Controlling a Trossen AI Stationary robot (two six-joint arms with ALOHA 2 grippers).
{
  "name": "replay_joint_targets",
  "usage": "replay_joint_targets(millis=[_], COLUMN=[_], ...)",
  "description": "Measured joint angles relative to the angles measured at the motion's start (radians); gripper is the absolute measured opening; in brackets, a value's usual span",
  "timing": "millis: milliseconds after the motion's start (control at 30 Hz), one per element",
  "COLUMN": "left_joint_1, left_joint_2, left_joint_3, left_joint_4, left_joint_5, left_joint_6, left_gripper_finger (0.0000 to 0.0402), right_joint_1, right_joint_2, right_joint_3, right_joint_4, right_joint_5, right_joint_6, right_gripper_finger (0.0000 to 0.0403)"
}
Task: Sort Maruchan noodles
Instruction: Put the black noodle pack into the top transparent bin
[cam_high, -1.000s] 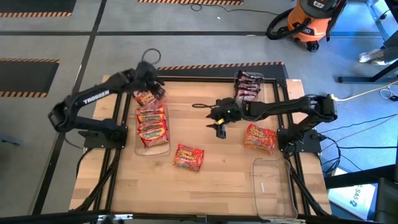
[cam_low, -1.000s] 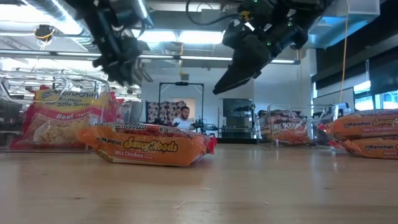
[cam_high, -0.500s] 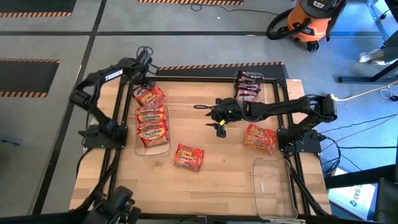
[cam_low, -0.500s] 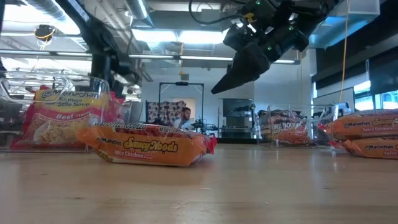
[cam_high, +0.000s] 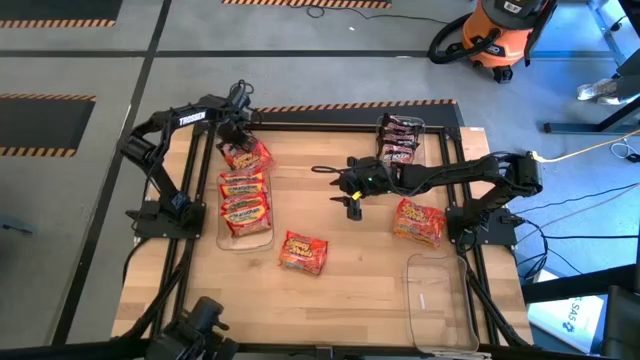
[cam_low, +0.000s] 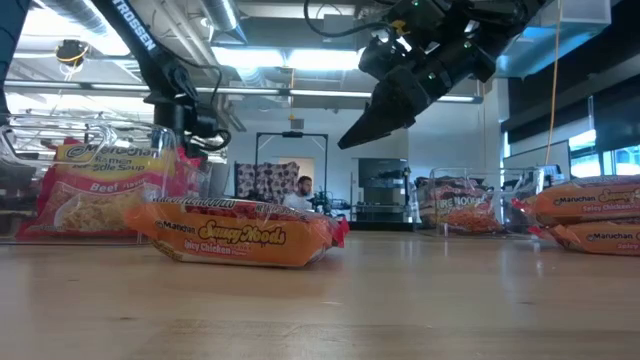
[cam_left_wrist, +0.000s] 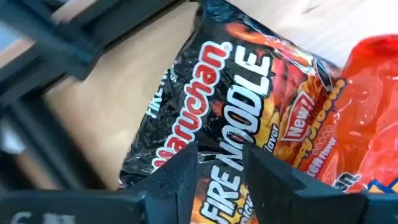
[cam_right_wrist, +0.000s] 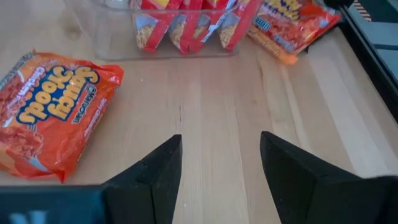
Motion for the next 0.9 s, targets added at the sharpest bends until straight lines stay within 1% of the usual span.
replay_joint_targets(millis=[167, 400, 533, 700, 733, 833, 900], left_joint_1=[-0.028, -0.107, -0.168, -0.226, -0.233, -0.248, -0.265], left_joint_2=[0.000, 0.000, 0.000, 0.001, 0.001, 0.000, -0.001], left_joint_3=[0.000, 0.000, 0.000, 0.000, 0.000, 0.024, 0.047], left_joint_4=[0.098, 0.211, 0.270, 0.297, 0.302, 0.281, 0.277], left_joint_5=[0.052, 0.101, 0.105, 0.096, 0.120, 0.294, 0.384], left_joint_6=[0.010, 0.009, 0.001, -0.002, -0.003, 0.002, 0.010], left_gripper_finger=[0.0122, 0.0122, 0.0122, 0.0122, 0.0122, 0.0122, 0.0122], right_joint_1=[0.002, 0.002, 0.002, 0.002, 0.002, 0.002, 0.002], right_joint_2=[0.000, 0.000, 0.000, 0.000, 0.000, 0.000, 0.000], right_joint_3=[0.000, 0.000, 0.000, 0.000, 0.000, 0.000, 0.000], right_joint_4=[0.013, 0.014, 0.013, 0.006, 0.006, 0.006, 0.006], right_joint_5=[0.000, 0.000, 0.000, 0.000, 0.000, 0.000, 0.000], right_joint_6=[0.003, 0.018, 0.018, 0.017, 0.017, 0.017, 0.017], right_gripper_finger=[0.0193, 0.0193, 0.0193, 0.0193, 0.0193, 0.0193, 0.0193])
